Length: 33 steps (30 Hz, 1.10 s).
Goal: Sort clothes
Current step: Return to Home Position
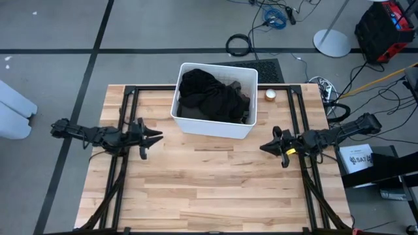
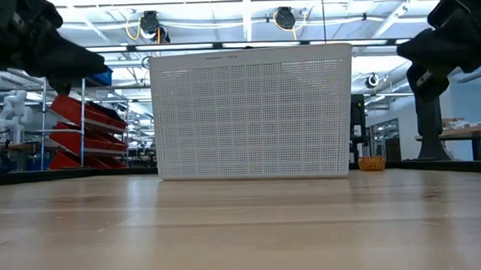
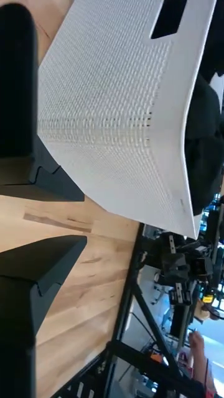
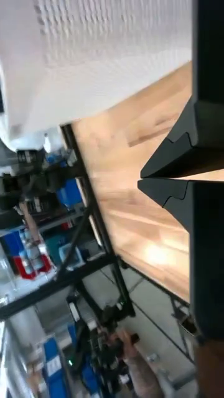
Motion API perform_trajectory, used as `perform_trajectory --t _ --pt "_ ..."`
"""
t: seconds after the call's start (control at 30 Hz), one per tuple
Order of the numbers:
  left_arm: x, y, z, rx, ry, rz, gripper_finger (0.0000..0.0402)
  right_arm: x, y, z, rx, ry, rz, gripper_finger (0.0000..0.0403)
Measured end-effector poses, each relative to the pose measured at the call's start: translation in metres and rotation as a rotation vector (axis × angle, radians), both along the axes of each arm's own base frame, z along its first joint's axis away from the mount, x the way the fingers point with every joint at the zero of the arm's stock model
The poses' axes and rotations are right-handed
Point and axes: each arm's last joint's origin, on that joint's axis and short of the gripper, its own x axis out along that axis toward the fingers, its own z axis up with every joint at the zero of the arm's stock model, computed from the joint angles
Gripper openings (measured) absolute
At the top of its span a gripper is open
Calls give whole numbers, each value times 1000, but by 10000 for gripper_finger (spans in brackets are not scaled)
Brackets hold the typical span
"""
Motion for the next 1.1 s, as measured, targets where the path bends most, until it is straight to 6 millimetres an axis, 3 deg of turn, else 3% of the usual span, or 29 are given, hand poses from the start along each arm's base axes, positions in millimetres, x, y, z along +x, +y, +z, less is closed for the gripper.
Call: perform_trajectory --t 0.4,0.67,0.9,1.1 --pt "0 1 4 85 -55 -33 108 -5 -14 -3 -21 17 0 0" --pt "3 -1 -18 38 -18 -60 108 -6 -20 -2 -81 8 -19 0" --pt "4 -2 -19 35 -14 -103 108 -6 -22 -3 -171 12 -42 0" --pt "5 0 -20 112 3 -48 108 -6 -22 -3 -129 11 -62 0"
